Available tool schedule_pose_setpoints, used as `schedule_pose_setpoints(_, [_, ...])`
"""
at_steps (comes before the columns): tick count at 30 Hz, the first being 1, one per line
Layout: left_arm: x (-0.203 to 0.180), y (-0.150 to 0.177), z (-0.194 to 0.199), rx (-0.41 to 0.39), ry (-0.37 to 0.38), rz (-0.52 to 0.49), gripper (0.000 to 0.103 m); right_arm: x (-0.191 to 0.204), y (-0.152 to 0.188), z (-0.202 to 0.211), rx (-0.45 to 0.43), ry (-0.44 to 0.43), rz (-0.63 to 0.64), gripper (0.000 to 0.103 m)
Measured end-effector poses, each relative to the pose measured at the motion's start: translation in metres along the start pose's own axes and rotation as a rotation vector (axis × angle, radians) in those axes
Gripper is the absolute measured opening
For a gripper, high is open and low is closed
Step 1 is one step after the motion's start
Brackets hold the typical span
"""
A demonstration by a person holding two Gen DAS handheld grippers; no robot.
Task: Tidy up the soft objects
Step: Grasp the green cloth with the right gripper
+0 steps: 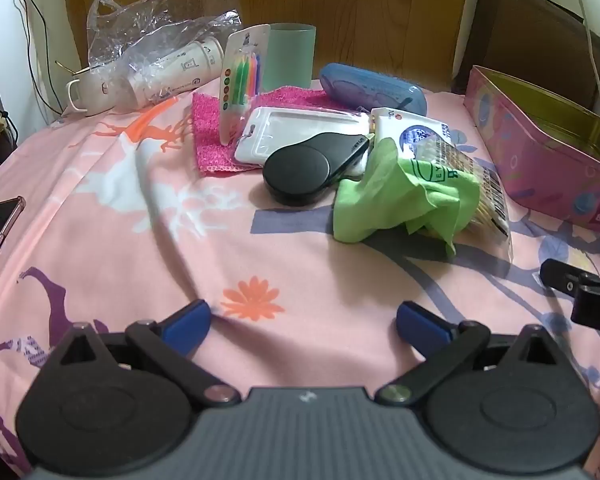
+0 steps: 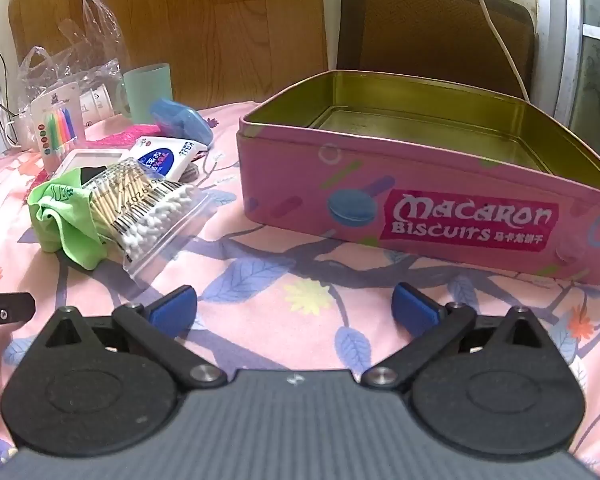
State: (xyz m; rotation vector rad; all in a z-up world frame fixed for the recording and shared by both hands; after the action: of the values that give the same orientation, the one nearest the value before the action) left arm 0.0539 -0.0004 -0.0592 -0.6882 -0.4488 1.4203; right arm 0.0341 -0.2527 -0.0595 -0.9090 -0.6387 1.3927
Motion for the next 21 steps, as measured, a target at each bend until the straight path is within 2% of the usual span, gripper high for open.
schedule_pose_setpoints(7, [0.002, 0.007, 0.006, -0.054, 0.039, -0.008, 0.103, -0.001, -0.002, 0.004, -0.030, -0.049, -0.077, 0.103])
schedule_pose_setpoints(9, [0.000, 0.012, 0.008, -0.090, 0.049, -0.037, 0.103, -0.004, -0.006, 0.017, -0.066, -0.068, -0.087, 0.090])
schedule_pose_setpoints(10, [-0.002, 0.015, 0.009, -0.100, 0.050, -0.062, 0.103, 0.000, -0.007, 0.021, -0.089, -0.073, -0.074, 0.079])
schedule_pose_setpoints(11, [-0.004, 0.016, 0.009, -0.105, 0.054, -0.082, 0.103, 0.005, -0.007, 0.025, -0.114, -0.087, -0.057, 0.070])
schedule_pose_setpoints(12, [-0.004, 0.016, 0.010, -0.111, 0.067, -0.085, 0.103, 0.011, -0.007, 0.030, -0.143, -0.113, -0.038, 0.067])
schedule_pose_setpoints(16, [0.020, 0.002, 0.018, -0.141, 0.153, 0.027, 0.103, 0.059, -0.019, 0.050, -0.239, -0.238, 0.092, 0.052])
schedule_pose_setpoints(21, [0.043, -0.004, 0.030, -0.198, 0.154, 0.071, 0.102, 0.125, -0.043, 0.041, -0.298, -0.273, 0.298, 0.052])
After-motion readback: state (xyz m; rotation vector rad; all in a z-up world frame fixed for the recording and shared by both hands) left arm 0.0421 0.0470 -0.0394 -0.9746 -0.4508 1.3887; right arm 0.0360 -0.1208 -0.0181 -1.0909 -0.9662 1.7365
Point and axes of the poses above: each gripper's, at about its wrist camera, not at the fingertips, and z roughly against the way its jaws point, x to its left, y to its underside, the point moved 8 cm from there along -z, roughly the way its jaws point, and after that the axes turned 9 degrees about y, right-handed, at the moved point
